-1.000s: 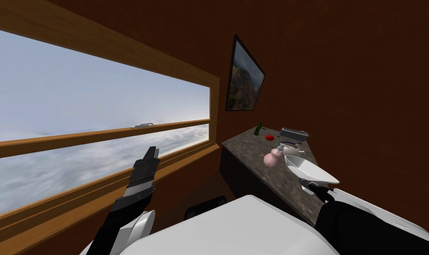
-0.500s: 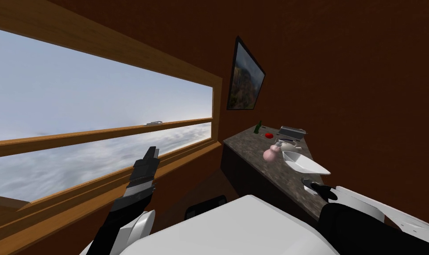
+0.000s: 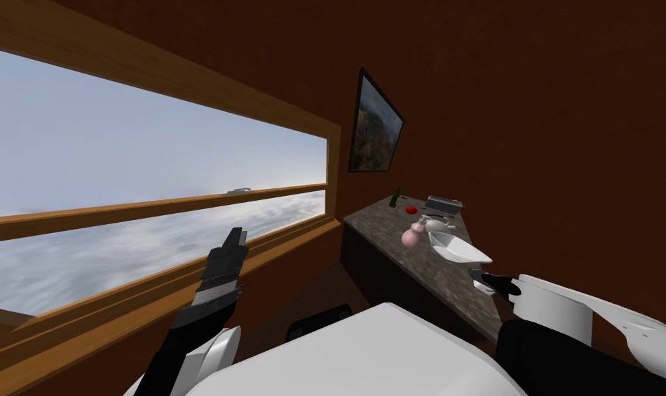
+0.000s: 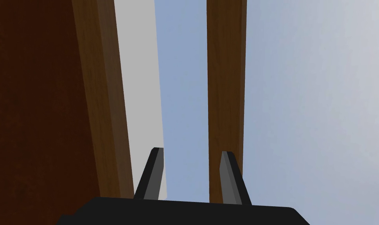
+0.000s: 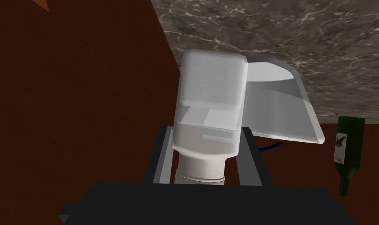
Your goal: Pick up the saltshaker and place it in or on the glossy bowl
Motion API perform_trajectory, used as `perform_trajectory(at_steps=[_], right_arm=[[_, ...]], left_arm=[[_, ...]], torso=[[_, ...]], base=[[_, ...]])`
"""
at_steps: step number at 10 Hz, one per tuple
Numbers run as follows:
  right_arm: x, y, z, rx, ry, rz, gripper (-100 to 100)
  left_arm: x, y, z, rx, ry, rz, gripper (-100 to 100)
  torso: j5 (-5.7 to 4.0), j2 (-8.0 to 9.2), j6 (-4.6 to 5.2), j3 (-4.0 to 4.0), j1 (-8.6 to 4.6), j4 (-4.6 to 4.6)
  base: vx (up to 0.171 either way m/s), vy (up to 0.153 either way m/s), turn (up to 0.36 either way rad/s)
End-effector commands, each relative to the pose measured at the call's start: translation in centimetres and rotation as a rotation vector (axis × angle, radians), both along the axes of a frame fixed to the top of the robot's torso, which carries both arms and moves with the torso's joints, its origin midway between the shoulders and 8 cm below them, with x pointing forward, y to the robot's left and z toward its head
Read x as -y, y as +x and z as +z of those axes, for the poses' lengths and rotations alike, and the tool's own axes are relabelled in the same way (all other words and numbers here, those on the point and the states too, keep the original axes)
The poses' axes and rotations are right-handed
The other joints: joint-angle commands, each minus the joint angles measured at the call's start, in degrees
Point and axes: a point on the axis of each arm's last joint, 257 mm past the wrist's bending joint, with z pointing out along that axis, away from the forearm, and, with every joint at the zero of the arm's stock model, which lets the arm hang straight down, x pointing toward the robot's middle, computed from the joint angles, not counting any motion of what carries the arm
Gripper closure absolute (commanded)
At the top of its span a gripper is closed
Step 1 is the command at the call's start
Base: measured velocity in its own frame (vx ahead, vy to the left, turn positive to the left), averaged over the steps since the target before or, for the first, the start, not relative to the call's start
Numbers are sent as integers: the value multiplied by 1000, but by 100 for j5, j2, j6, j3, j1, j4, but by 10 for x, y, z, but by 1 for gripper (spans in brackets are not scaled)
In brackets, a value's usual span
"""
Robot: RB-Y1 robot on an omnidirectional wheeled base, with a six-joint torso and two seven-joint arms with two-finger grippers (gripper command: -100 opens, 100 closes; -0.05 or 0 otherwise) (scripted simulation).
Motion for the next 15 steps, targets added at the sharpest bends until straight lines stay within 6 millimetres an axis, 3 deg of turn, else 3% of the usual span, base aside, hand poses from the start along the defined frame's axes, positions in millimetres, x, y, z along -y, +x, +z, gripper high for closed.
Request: perform_trajectory(at_steps=[1,7,15], right_arm=[[0,8,11,-2,-4,3,100],[-5,49,48,-10,-16,32,100],[-26,118,84,-13,-22,108,100]], left_arm=[[0,0,0,0,0,0,0],[0,0,0,0,0,0,0],[0,0,0,0,0,0,0]], torso=[[0,0,0,0,0,0],[-6,-20,-8,-13,-21,-6],[-15,-32,-17,-20,-33,-10]], base=[[-3,-46,-41],[21,-70,-53],[43,-94,-45]])
